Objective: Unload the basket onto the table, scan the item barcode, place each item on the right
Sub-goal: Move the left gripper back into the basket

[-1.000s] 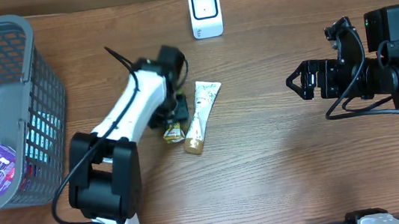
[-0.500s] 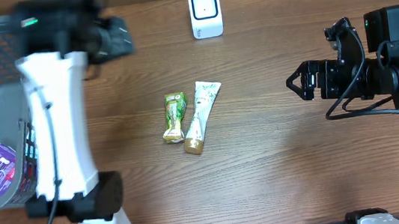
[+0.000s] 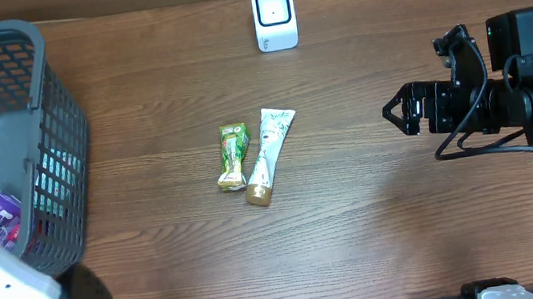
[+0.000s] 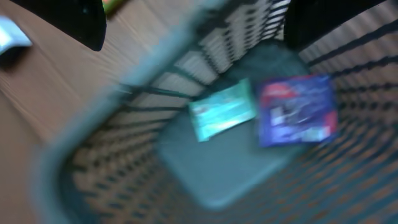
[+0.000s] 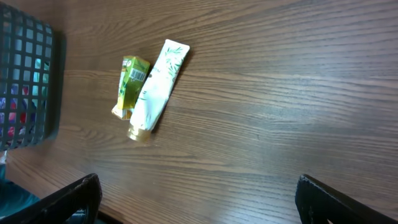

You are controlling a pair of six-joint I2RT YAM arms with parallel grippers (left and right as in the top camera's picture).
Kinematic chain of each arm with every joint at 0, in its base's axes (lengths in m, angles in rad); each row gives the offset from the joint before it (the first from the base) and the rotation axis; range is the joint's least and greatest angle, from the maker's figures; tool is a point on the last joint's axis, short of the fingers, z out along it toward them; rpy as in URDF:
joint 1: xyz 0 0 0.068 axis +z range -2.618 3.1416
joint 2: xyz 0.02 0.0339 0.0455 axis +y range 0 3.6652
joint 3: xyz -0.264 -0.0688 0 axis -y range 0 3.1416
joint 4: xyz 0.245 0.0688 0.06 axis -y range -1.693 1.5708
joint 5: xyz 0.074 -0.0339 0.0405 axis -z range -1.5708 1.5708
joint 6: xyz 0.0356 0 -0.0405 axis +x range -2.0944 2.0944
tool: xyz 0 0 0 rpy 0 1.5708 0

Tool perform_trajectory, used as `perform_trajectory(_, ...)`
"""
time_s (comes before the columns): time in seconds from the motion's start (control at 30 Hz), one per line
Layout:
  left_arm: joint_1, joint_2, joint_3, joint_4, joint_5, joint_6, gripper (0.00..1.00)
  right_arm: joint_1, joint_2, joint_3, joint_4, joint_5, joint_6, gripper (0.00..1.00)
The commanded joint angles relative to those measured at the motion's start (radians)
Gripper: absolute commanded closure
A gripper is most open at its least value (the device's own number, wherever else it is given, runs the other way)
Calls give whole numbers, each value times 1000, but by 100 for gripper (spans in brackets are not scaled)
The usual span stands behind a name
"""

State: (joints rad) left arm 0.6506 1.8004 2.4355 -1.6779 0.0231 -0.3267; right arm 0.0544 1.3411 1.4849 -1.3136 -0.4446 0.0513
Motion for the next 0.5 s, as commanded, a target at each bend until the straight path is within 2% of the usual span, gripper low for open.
perform_trajectory(0.0, 76, 14, -110, 33, 18, -16, 18, 5, -4, 11, 0, 0, -8, 0)
perform_trajectory(0.17, 98, 45, -304, 212, 21, 26, 25, 5, -4, 11, 11, -1, -8, 0)
perform_trajectory(0.27, 89, 71, -419, 319, 29, 58, 25, 5, -4, 11, 6, 0, -8, 0)
perform_trajectory(0.47, 67, 108, -583, 439, 56, 140, 25, 5, -4, 11, -1, 10, -8, 0)
